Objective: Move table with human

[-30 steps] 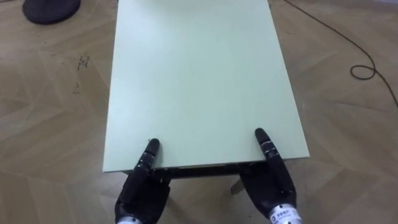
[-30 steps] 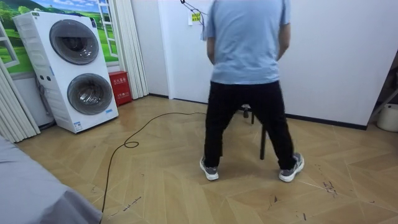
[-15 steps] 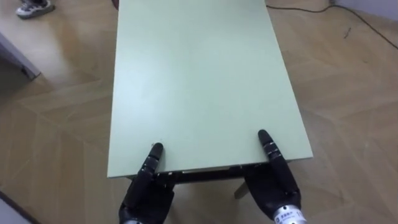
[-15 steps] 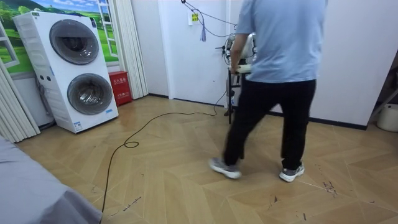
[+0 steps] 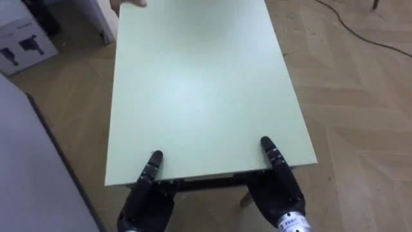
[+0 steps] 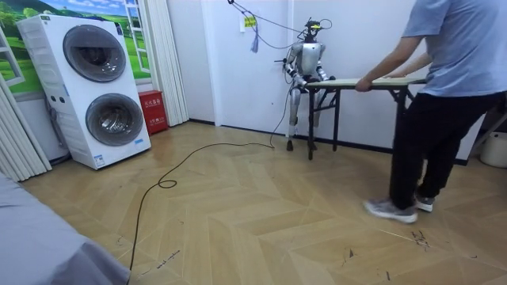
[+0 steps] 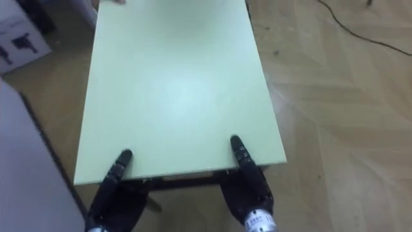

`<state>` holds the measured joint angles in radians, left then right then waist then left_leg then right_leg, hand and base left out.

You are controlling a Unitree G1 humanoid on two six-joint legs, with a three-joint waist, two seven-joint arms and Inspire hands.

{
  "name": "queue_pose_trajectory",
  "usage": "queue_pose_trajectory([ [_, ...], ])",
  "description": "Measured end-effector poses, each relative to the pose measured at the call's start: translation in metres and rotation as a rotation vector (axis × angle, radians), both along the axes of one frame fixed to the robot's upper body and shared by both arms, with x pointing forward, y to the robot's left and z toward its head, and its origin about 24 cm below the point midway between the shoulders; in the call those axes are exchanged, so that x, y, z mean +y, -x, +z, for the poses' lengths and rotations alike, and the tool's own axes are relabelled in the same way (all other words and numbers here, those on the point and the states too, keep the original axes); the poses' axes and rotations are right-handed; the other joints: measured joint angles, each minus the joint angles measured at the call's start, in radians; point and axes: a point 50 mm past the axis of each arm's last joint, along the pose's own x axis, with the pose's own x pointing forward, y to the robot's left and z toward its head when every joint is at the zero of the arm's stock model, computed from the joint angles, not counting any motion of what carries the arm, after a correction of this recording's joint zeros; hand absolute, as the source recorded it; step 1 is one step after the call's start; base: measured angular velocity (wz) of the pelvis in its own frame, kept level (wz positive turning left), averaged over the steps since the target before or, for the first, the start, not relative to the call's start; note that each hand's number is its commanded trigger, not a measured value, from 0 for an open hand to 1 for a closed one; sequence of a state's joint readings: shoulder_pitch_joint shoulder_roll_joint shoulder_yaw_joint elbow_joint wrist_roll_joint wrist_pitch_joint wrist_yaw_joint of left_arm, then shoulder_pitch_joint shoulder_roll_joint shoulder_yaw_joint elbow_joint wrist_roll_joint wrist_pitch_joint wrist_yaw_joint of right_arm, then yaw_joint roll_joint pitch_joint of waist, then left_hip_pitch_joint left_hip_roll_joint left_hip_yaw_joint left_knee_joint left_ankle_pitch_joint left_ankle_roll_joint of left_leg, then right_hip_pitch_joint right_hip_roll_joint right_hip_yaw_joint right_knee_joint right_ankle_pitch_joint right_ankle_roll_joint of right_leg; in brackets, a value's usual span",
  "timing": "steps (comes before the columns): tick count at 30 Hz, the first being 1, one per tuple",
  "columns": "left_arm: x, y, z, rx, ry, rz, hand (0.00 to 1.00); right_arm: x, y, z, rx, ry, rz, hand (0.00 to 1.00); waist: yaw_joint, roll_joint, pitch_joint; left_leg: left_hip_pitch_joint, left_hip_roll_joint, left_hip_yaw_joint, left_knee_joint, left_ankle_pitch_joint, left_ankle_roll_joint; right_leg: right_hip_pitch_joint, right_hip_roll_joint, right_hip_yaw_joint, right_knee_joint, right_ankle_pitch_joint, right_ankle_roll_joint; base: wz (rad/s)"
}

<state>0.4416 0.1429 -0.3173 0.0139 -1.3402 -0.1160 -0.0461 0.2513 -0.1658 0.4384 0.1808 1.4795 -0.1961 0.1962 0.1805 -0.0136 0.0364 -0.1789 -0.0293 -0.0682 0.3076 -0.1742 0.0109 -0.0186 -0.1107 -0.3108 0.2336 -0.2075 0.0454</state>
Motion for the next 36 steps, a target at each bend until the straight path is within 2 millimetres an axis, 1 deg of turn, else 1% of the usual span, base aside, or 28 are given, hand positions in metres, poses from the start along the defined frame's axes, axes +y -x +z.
queue_pose_trajectory([
  [1,0.0,0.0,0.0,-0.004,-0.003,0.007,1.0,0.001,0.0,0.0,-0.001,-0.002,0.0,1.0,0.005,-0.001,-0.0006,0.001,0.0,-0.002,0.001,0.0,0.0,0.014,0.003,-0.006,-0.014,0.0,0.0,0.47],
  [2,0.001,0.0,0.001,-0.009,-0.006,0.009,1.0,0.002,0.0,0.0,-0.003,-0.002,0.0,1.0,0.013,-0.002,-0.0005,-0.002,-0.002,-0.02,0.002,0.002,-0.003,0.023,0.004,-0.031,-0.018,0.0,0.0,0.47],
  [4,0.002,0.0,0.002,-0.013,-0.015,0.012,1.0,0.004,0.001,0.0,-0.001,-0.009,-0.002,1.0,0.011,-0.002,-0.0004,-0.009,-0.001,-0.024,0.003,0.007,-0.006,0.038,0.006,-0.069,-0.018,0.0,0.0,0.72],
  [5,0.003,-0.001,0.002,-0.018,-0.018,0.017,1.0,0.005,0.001,0.0,-0.001,-0.012,-0.006,1.0,-0.006,-0.002,-0.0009,-0.023,0.002,0.0,0.002,0.018,-0.003,0.047,0.006,-0.096,-0.018,0.0,0.0,1.0],
  [6,0.004,-0.002,0.003,-0.021,-0.018,0.017,1.0,0.005,0.001,0.0,-0.002,-0.013,-0.008,1.0,-0.017,-0.003,-0.0008,-0.029,0.005,0.026,0.0,0.026,0.001,0.05,0.006,-0.109,-0.018,0.0,0.0,1.23],
  [7,0.003,-0.005,0.004,-0.028,-0.018,0.016,1.0,0.005,0.001,0.0,-0.004,-0.013,-0.013,1.0,-0.036,-0.003,-0.0008,-0.042,0.019,0.105,-0.003,0.041,0.013,0.054,0.006,-0.124,-0.012,0.0,0.0,1.15],
  [8,0.003,-0.007,0.005,-0.03,-0.019,0.014,1.0,0.005,0.0,0.0,-0.004,-0.017,-0.019,1.0,-0.042,-0.003,-0.0008,-0.05,0.035,0.146,-0.003,0.05,0.021,0.051,0.007,-0.132,0.005,-0.001,0.0,1.0],
  [9,0.003,-0.007,0.005,-0.028,-0.019,0.015,1.0,0.003,0.0,0.0,-0.003,-0.016,-0.025,1.0,-0.042,-0.002,-0.0009,-0.05,0.036,0.143,-0.003,0.052,0.021,0.047,0.008,-0.133,0.016,-0.002,0.001,0.63],
  [11,0.003,-0.007,0.004,-0.02,-0.016,0.02,1.0,0.003,-0.001,0.0,0.006,-0.014,-0.024,1.0,-0.039,-0.001,-0.0004,-0.051,0.028,0.088,-0.002,0.056,0.017,0.039,0.009,-0.14,0.054,-0.01,0.0,0.51],
  [13,0.002,-0.007,0.004,-0.013,-0.013,0.025,1.0,0.002,-0.003,0.001,0.008,-0.006,-0.017,1.0,-0.039,0.0,0.0005,-0.058,0.013,0.074,-0.002,0.063,0.017,0.044,0.008,-0.147,0.06,-0.012,-0.002,0.55],
  [15,0.001,-0.007,0.004,-0.007,-0.011,0.027,1.0,0.001,-0.005,0.002,0.011,0.0,-0.012,1.0,-0.042,0.002,0.0001,-0.071,0.017,0.125,-0.002,0.073,0.027,0.057,0.007,-0.163,0.06,-0.013,-0.004,0.61],
  [16,0.0,-0.009,0.004,-0.007,-0.009,0.025,1.0,0.0,-0.006,0.002,0.009,0.0,-0.015,1.0,-0.047,0.004,0.0008,-0.078,0.027,0.182,-0.006,0.081,0.04,0.054,0.006,-0.165,0.072,-0.015,-0.006,0.76],
  [17,0.0,-0.009,0.004,-0.006,-0.007,0.023,1.0,0.0,-0.006,0.002,0.011,0.0,-0.017,1.0,-0.055,0.011,0.0045,-0.077,0.039,0.196,-0.006,0.086,0.048,0.035,0.004,-0.148,0.116,-0.017,-0.005,0.78],
  [18,0.0,-0.009,0.004,-0.002,-0.008,0.024,1.0,0.0,-0.007,0.002,0.015,-0.002,-0.014,1.0,-0.056,0.017,0.008,-0.075,0.036,0.166,-0.006,0.086,0.049,0.013,0.004,-0.087,0.125,-0.046,-0.005,0.54],
  [19,0.0,-0.009,0.004,-0.001,-0.009,0.024,1.0,-0.001,-0.008,0.002,0.015,0.0,-0.01,1.0,-0.055,0.019,0.0085,-0.077,0.031,0.158,-0.007,0.086,0.049,0.003,0.008,-0.062,0.092,-0.057,-0.01,0.37],
  [20,0.0,-0.009,0.004,-0.001,-0.009,0.025,1.0,-0.001,-0.01,0.003,0.013,0.002,-0.007,1.0,-0.055,0.016,0.0072,-0.088,0.012,0.155,-0.004,0.088,0.051,-0.026,0.001,-0.047,0.019,-0.04,-0.014,0.41],
  [21,-0.002,-0.009,0.003,0.006,-0.003,0.02,1.0,-0.004,-0.009,0.003,0.016,0.011,-0.009,1.0,-0.064,0.026,0.0064,-0.092,0.005,0.148,0.001,0.089,0.054,-0.03,-0.009,-0.059,0.035,-0.029,-0.017,0.46],
  [22,-0.004,-0.008,0.002,0.012,0.0,0.013,1.0,-0.006,-0.009,0.002,0.019,0.019,-0.006,1.0,-0.06,0.029,0.0037,-0.092,0.0,0.17,-0.003,0.09,0.055,-0.031,-0.027,-0.091,0.039,-0.034,-0.017,0.42],
  [23,-0.004,-0.007,0.002,0.015,0.0,0.01,1.0,-0.007,-0.008,0.002,0.021,0.02,-0.006,1.0,-0.061,0.033,0.004,-0.097,0.012,0.217,-0.003,0.089,0.057,-0.03,-0.031,-0.113,0.04,-0.035,-0.016,0.29],
  [24,-0.004,-0.007,0.002,0.016,0.0,0.01,1.0,-0.007,-0.008,0.002,0.022,0.02,-0.006,1.0,-0.061,0.033,0.0038,-0.1,0.018,0.233,-0.002,0.089,0.058,-0.03,-0.032,-0.116,0.042,-0.036,-0.014,0.25],
  [27,-0.003,-0.007,0.001,0.02,-0.003,0.01,1.0,-0.006,-0.007,0.002,0.024,0.023,-0.005,1.0,-0.057,0.033,0.0036,-0.109,0.009,0.234,0.002,0.08,0.072,-0.033,-0.043,-0.118,0.073,-0.04,-0.001,0.14],
  [30,-0.006,-0.006,0.0,0.036,0.0,0.007,1.0,-0.009,-0.004,0.0,0.038,0.026,-0.014,1.0,-0.066,0.033,0.0031,-0.104,-0.002,0.23,0.007,0.068,0.089,-0.053,-0.063,-0.116,0.153,-0.043,0.005,0.18],
  [31,-0.007,-0.005,-0.002,0.044,0.001,0.003,1.0,-0.01,-0.002,-0.002,0.047,0.03,-0.015,1.0,-0.067,0.033,0.0032,-0.092,-0.005,0.225,0.007,0.064,0.094,-0.08,-0.082,-0.101,0.229,-0.044,0.008,0.11],
  [32,-0.008,-0.004,-0.004,0.057,0.002,0.0,1.0,-0.011,0.0,-0.003,0.06,0.032,-0.015,1.0,-0.075,0.035,0.0033,-0.078,-0.008,0.209,0.009,0.056,0.099,-0.113,-0.097,-0.072,0.296,-0.054,0.023,0.19],
  [33,-0.009,-0.003,-0.005,0.063,0.007,-0.001,1.0,-0.012,0.001,-0.004,0.063,0.036,-0.017,1.0,-0.082,0.035,0.0031,-0.075,-0.015,0.193,0.011,0.053,0.1,-0.14,-0.096,-0.038,0.297,-0.07,0.029,0.25],
  [34,-0.009,-0.003,-0.005,0.065,0.007,-0.002,1.0,-0.012,0.002,-0.004,0.063,0.038,-0.019,1.0,-0.086,0.035,0.0029,-0.075,-0.019,0.189,0.011,0.052,0.102,-0.155,-0.097,-0.023,0.28,-0.071,0.028,0.28],
  [35,-0.01,-0.003,-0.006,0.07,0.01,-0.007,1.0,-0.013,0.002,-0.004,0.063,0.043,-0.02,1.0,-0.093,0.034,0.0027,-0.073,-0.026,0.185,0.011,0.051,0.103,-0.182,-0.094,0.009,0.227,-0.066,0.027,0.22],
  [36,-0.01,-0.002,-0.006,0.074,0.009,-0.01,1.0,-0.014,0.003,-0.004,0.065,0.046,-0.02,1.0,-0.095,0.032,0.0018,-0.071,-0.033,0.182,0.011,0.051,0.103,-0.191,-0.091,0.012,0.197,-0.053,0.021,0.4],
])
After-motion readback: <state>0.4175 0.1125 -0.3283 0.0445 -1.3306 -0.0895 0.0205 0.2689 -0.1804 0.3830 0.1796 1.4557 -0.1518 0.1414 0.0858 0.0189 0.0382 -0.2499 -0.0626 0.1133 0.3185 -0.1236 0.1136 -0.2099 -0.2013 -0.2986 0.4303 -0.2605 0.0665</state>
